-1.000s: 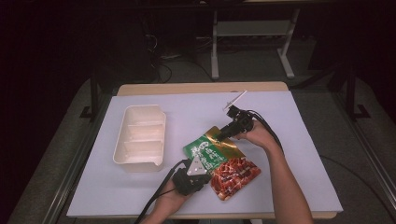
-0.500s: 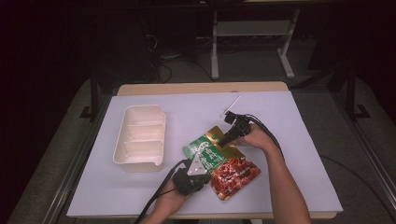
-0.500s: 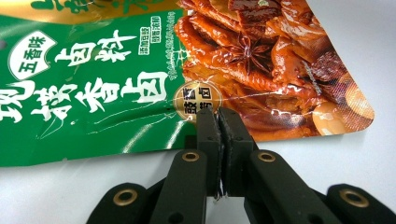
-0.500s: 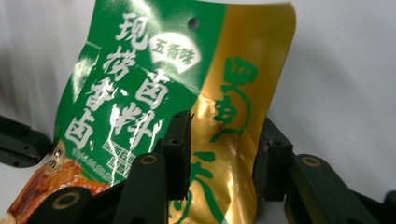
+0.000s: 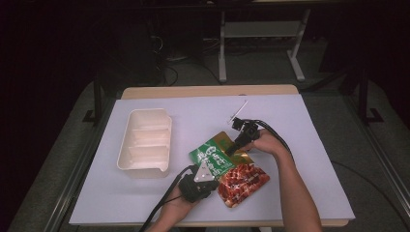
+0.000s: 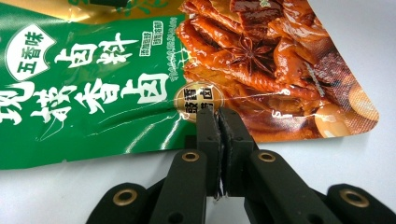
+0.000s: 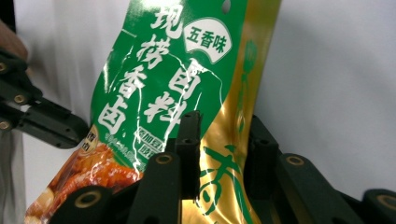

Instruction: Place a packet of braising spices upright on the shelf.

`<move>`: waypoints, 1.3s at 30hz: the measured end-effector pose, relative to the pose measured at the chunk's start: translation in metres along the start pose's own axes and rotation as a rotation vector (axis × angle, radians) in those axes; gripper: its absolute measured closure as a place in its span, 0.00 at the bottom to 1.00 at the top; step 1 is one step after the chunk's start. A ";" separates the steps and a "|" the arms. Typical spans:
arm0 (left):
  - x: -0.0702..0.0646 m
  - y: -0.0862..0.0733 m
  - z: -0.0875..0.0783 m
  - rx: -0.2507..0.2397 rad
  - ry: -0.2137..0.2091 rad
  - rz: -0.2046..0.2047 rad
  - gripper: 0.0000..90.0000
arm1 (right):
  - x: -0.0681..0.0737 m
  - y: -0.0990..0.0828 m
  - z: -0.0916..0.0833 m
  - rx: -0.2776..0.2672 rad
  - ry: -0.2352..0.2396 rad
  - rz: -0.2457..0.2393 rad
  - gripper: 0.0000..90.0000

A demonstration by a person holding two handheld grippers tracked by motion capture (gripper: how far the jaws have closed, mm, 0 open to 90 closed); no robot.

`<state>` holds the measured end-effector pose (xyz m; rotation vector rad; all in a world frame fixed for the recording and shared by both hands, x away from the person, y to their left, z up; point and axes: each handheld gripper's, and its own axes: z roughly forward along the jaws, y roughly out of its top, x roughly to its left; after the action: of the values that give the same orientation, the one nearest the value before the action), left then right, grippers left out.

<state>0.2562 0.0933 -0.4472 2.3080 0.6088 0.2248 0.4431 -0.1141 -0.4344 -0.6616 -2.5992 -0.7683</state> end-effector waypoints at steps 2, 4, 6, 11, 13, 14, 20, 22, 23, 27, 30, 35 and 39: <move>0.000 0.000 0.000 -0.002 -0.001 0.002 0.97 | 0.000 -0.002 -0.002 0.000 0.028 0.014 0.82; 0.001 0.000 0.000 -0.001 -0.005 0.003 0.97 | -0.003 -0.004 -0.001 0.009 0.039 0.030 0.80; 0.001 0.000 0.000 0.000 -0.006 0.003 0.97 | -0.003 -0.003 0.003 0.030 0.043 0.065 0.81; 0.000 0.000 0.000 0.000 0.002 0.007 0.97 | 0.002 0.000 0.006 0.036 0.022 0.034 0.83; 0.000 0.000 0.000 -0.002 0.002 0.006 0.97 | 0.005 0.000 0.005 0.038 -0.004 0.003 0.89; 0.000 -0.001 0.000 -0.002 0.002 0.008 0.97 | 0.007 0.001 0.005 0.033 -0.013 -0.007 0.92; -0.001 -0.001 -0.001 -0.008 0.009 0.011 0.93 | 0.013 0.003 0.002 0.038 -0.057 -0.022 0.99; -0.001 -0.001 -0.001 -0.007 -0.001 0.013 0.89 | 0.015 0.004 0.001 0.036 -0.068 -0.024 0.99; -0.001 -0.002 -0.002 -0.006 0.001 0.014 0.88 | 0.016 0.004 0.000 0.035 -0.073 -0.022 0.99; -0.002 -0.003 -0.007 -0.039 0.004 0.004 0.84 | 0.021 0.003 -0.009 0.013 -0.087 -0.027 0.99; -0.001 -0.002 -0.016 -0.082 0.012 0.004 0.81 | 0.027 0.001 -0.018 -0.004 -0.099 -0.040 0.99; -0.001 -0.004 -0.029 -0.118 0.013 0.009 0.76 | 0.038 -0.003 -0.034 -0.060 -0.114 -0.055 0.99; -0.001 -0.009 -0.037 -0.125 0.015 0.022 0.67 | 0.048 -0.006 -0.046 -0.105 -0.132 -0.066 0.99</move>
<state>0.2398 0.1211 -0.4263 2.1950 0.5612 0.2827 0.4088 -0.1294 -0.3788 -0.6812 -2.7264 -0.9163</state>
